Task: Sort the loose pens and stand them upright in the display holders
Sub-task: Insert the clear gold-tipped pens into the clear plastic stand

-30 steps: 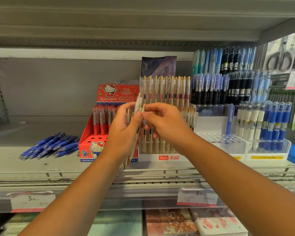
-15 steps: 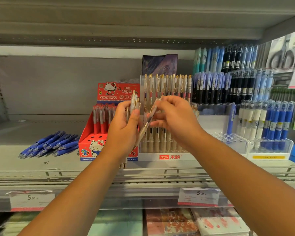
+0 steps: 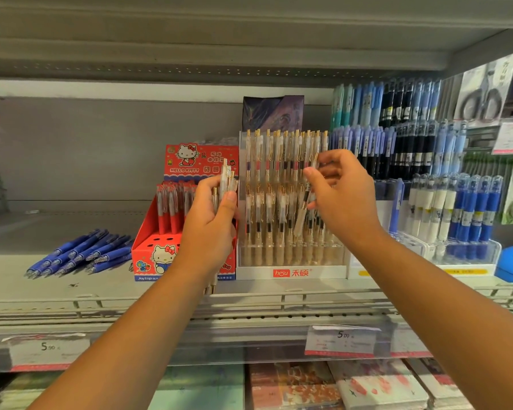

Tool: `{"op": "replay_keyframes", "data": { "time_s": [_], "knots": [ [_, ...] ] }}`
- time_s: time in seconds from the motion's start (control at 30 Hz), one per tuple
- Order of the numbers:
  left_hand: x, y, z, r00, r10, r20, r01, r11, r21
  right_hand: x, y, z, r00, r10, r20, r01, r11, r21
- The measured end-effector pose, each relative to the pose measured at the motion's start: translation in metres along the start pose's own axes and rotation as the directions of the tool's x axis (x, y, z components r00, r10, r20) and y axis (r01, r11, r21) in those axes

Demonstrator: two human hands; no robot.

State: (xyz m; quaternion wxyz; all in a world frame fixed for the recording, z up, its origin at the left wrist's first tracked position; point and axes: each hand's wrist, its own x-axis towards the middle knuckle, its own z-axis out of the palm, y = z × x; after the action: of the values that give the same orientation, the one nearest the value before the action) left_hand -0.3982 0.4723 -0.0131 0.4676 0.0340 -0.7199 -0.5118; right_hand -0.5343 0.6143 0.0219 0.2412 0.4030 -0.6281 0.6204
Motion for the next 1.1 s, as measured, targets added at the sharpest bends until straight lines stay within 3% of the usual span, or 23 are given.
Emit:
{"op": "replay_keyframes", "data": {
  "time_s": [0.23, 0.4, 0.67, 0.87, 1.0, 1.1],
  "knots": [
    [-0.002, 0.0, 0.001, 1.0, 0.014, 0.01, -0.015, 0.999, 0.046, -0.003, 0.007, 0.008, 1.0, -0.018, 0.011, 0.019, 0.997, -0.071],
    [-0.003, 0.002, 0.002, 1.0, 0.021, 0.018, -0.022, 0.997, 0.07, -0.015, 0.018, 0.01, 0.984, -0.039, 0.174, 0.081, 0.967, -0.24],
    [-0.005, 0.006, 0.002, 0.999, 0.014, 0.04, -0.016, 0.998, 0.056, -0.018, 0.021, 0.008, 0.959, 0.062, 0.276, 0.029, 0.949, -0.315],
    [-0.004, 0.002, 0.0, 0.998, -0.006, 0.059, 0.007, 1.0, -0.012, -0.024, 0.016, 0.007, 0.974, -0.019, 0.226, 0.108, 0.916, -0.387],
    [-0.004, 0.001, 0.0, 0.997, -0.011, 0.073, 0.012, 1.0, -0.013, -0.026, 0.001, 0.008, 0.99, -0.089, 0.106, 0.116, 0.951, -0.285],
    [-0.005, 0.0, 0.0, 0.993, 0.006, 0.118, -0.001, 0.999, -0.047, -0.024, -0.018, 0.015, 0.98, -0.069, 0.189, 0.101, 0.982, -0.162]
  ]
}}
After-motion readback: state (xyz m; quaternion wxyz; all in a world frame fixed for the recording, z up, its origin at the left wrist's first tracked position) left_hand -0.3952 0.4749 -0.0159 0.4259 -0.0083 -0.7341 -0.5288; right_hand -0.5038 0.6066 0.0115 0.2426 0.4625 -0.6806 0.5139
